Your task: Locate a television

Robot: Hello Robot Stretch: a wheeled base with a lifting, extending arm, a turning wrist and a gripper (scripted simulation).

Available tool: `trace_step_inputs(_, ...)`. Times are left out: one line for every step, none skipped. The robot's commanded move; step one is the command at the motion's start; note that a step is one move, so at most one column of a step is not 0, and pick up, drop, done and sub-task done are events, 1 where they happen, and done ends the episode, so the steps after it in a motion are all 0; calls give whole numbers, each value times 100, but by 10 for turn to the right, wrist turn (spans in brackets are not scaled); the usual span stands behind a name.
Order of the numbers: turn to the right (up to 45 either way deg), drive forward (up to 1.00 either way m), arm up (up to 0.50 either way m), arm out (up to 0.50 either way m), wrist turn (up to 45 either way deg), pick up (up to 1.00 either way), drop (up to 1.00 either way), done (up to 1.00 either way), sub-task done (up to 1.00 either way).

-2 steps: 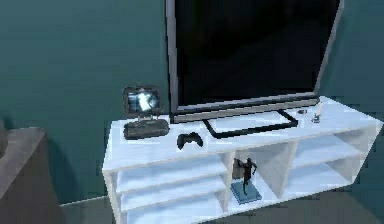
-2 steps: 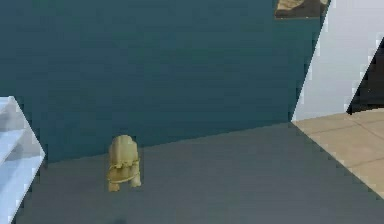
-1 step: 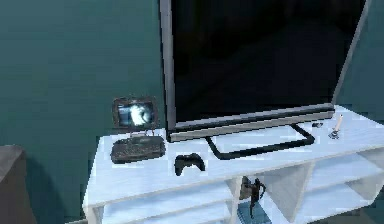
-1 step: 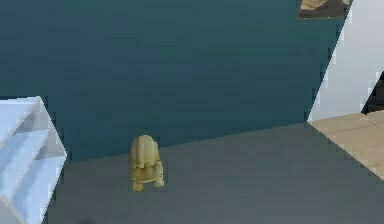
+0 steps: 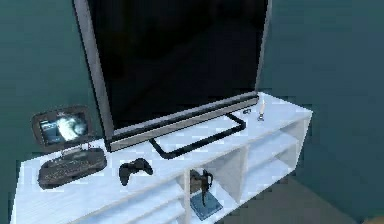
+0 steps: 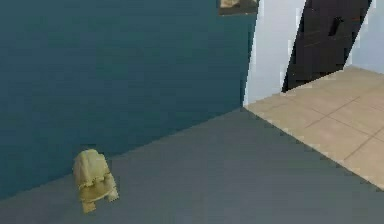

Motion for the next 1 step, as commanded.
trace_step_inputs(0,0,0,0,0,0,0,100,0)
